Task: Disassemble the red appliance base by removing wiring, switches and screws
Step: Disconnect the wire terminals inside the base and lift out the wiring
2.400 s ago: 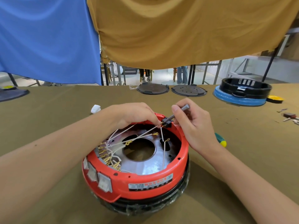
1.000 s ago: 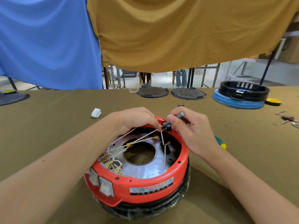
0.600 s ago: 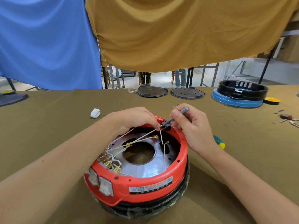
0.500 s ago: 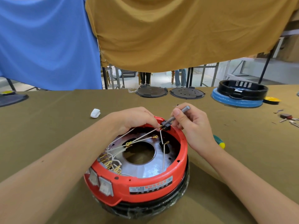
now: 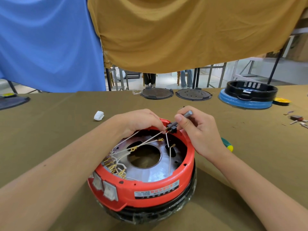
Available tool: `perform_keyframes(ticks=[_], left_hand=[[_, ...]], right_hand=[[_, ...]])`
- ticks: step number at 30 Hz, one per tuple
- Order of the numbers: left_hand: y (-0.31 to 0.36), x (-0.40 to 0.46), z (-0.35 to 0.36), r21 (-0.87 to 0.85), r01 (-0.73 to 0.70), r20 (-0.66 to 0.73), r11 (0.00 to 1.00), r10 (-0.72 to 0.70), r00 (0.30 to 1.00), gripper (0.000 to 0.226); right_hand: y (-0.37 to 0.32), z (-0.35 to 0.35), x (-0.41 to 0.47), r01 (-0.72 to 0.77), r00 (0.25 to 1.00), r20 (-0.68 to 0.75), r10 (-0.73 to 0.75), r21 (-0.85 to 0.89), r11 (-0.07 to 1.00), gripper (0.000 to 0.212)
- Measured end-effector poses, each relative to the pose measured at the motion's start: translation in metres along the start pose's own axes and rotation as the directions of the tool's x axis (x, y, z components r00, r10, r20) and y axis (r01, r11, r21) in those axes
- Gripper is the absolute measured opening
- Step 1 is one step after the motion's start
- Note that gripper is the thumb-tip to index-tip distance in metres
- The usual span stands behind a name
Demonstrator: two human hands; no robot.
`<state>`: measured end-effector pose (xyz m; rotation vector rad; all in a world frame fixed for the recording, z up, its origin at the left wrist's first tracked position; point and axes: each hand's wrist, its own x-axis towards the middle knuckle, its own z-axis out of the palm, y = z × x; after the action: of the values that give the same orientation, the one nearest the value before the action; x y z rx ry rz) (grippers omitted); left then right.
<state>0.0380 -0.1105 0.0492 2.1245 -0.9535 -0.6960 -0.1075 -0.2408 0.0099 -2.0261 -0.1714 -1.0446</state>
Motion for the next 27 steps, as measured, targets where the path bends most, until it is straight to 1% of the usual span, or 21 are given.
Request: perform_keyframes(ticks=[3, 6, 8, 10, 12, 15, 18, 21, 24, 27], left_hand=[[0.000, 0.000, 0.000, 0.005, -0.003, -0.005, 1.000, 0.003, 1.000, 0.013], [0.000, -0.001, 0.000, 0.013, -0.002, -0.011, 1.000, 0.002, 1.000, 0.014], [0.001, -0.001, 0.000, 0.020, 0.000, -0.011, 1.000, 0.000, 1.000, 0.014], [0.001, -0.002, 0.001, 0.025, 0.002, -0.007, 1.000, -0.002, 1.000, 0.014], [0.001, -0.002, 0.001, 0.017, 0.001, -0.007, 1.000, -0.001, 1.000, 0.013], [0.001, -0.003, 0.001, 0.007, 0.005, -0.010, 1.000, -0.005, 1.000, 0.011], [0.001, -0.002, 0.001, 0.012, 0.007, -0.007, 1.000, -0.007, 1.000, 0.011], [0.001, -0.002, 0.001, 0.018, 0.004, -0.018, 1.000, -0.004, 1.000, 0.009], [0.001, -0.002, 0.001, 0.013, -0.003, -0.020, 1.000, 0.003, 1.000, 0.008], [0.000, -0.001, 0.001, 0.037, -0.006, -0.021, 0.999, 0.007, 1.000, 0.013]], right_hand=[[0.004, 0.001, 0.001, -0.096, 0.995, -0.032, 0.100, 0.100, 0.990, 0.016], [0.007, 0.000, 0.002, -0.145, 0.986, -0.056, 0.155, 0.154, 0.977, 0.019], [0.005, 0.000, 0.002, -0.154, 0.984, -0.058, 0.166, 0.166, 0.974, 0.020], [0.003, 0.001, 0.001, -0.108, 0.992, -0.048, 0.113, 0.083, 0.991, 0.019], [-0.001, 0.001, 0.000, -0.027, 0.999, -0.019, 0.026, -0.025, 0.999, 0.017], [-0.004, -0.002, 0.001, 0.045, 0.999, 0.020, -0.043, -0.092, 0.995, 0.014], [-0.004, -0.003, 0.001, 0.074, 0.997, 0.043, -0.069, -0.136, 0.988, 0.014], [-0.003, -0.002, 0.000, 0.042, 0.999, 0.028, -0.040, -0.076, 0.996, 0.014], [0.001, -0.001, 0.001, -0.052, 0.999, -0.002, 0.052, 0.040, 0.998, 0.015], [0.004, -0.001, 0.003, -0.149, 0.987, -0.040, 0.157, 0.157, 0.976, 0.019]])
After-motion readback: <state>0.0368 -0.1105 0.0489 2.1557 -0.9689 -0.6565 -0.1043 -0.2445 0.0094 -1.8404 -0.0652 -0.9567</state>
